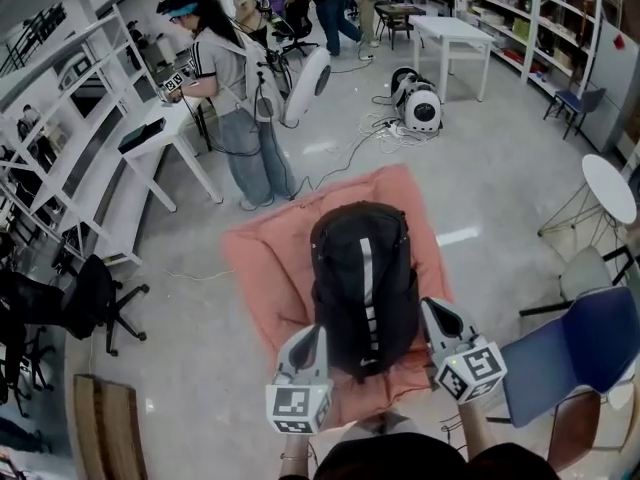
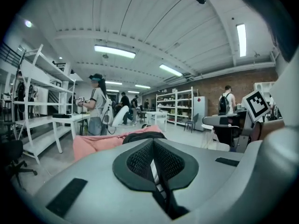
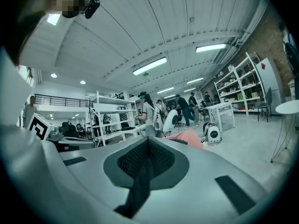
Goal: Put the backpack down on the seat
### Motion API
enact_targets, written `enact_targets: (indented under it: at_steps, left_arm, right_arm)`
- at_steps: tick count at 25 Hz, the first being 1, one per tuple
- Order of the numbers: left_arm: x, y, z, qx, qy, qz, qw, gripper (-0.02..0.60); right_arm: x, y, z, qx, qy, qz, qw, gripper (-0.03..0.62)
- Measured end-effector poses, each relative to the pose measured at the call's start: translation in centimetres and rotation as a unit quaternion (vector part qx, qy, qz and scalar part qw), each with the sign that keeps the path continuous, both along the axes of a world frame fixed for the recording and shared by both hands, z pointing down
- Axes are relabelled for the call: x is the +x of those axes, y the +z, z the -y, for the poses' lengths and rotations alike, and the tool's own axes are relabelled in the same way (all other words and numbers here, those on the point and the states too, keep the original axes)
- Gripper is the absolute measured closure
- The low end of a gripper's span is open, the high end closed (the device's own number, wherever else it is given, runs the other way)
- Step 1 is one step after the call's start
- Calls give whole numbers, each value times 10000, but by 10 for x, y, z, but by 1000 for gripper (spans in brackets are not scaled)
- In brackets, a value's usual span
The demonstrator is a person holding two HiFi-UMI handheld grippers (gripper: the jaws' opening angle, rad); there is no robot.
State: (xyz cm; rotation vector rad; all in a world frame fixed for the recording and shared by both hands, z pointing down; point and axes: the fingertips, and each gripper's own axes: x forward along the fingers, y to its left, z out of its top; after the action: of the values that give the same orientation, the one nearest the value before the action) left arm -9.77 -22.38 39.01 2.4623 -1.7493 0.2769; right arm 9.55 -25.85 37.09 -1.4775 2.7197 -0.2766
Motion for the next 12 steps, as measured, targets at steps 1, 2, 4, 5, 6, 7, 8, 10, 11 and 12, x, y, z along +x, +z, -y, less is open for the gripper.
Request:
enact_targets:
  at_steps: [1,2,4,5,6,7,8,10,11,12]
  left_arm:
    - [-2,-5,-3,62,-18,16,10000,568]
    - [-3,-8,-6,108,-21,66,9999,568]
    - [-6,-13,-11,165,-4,208,9996,568]
    - [-8,-15,-13,192,-5,249,9995,568]
    - [-10,-18,-14,214,-19,261,9994,568]
    - [-12,-20,-16,224,-45,255,9994,568]
    - [-14,-22,-19,231,-79,243,9994,568]
    - [-19,-25,-23,263,-150,230,9993,568]
    - [-21,-26,-25,287,-183,224,9992,568]
    - [-22,-27,-25,312,-210,216,9991,568]
  right_arm:
    - [0,-4,-3,74,-19,-39,10000,580]
    - [1,-7,-5,133,-27,-79,9999,580]
    - [2,-9,-9,196,-20,-109,9997,580]
    - [3,-11,-10,213,-15,-111,9997,581]
    - [4,-12,-10,229,-12,-121,9997,581]
    - [5,-13,-11,243,-10,-134,9996,582]
    - [6,-14,-12,254,-5,-140,9996,582]
    - [8,-16,-14,281,9,-134,9995,582]
    - [8,-16,-15,298,10,-136,9995,582]
    - [8,-17,-16,313,2,-141,9994,582]
